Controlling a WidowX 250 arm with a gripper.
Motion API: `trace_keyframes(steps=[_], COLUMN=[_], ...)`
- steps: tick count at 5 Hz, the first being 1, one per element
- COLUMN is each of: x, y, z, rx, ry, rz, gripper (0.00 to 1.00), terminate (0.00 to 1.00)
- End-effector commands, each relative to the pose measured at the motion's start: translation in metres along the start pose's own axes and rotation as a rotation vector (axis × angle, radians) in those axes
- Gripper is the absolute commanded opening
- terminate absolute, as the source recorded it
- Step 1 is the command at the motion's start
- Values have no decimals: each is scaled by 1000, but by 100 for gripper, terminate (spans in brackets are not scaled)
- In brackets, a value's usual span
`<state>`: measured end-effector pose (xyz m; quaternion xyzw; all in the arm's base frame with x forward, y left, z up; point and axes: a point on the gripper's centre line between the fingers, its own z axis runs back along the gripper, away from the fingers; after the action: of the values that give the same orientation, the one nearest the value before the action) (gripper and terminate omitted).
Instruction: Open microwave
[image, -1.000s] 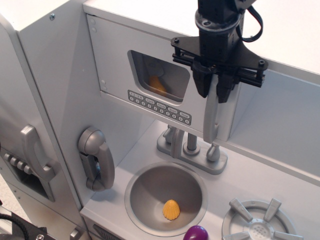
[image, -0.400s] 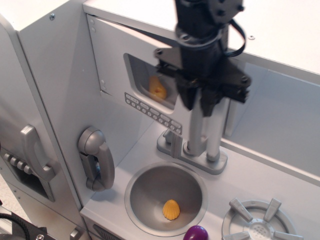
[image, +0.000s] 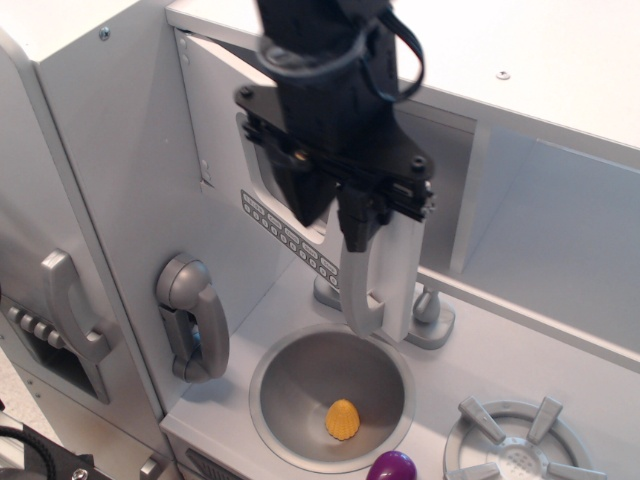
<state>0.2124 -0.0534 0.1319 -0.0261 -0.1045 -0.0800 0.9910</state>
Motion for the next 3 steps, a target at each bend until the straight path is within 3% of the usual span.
trace_keyframes(steps=[1, 3], x=[15, 46], y=[-48, -109], z=[11, 0], rx=[-57, -150], ry=[141, 211], rz=[46, 91], gripper=[100, 100], terminate=[0, 0])
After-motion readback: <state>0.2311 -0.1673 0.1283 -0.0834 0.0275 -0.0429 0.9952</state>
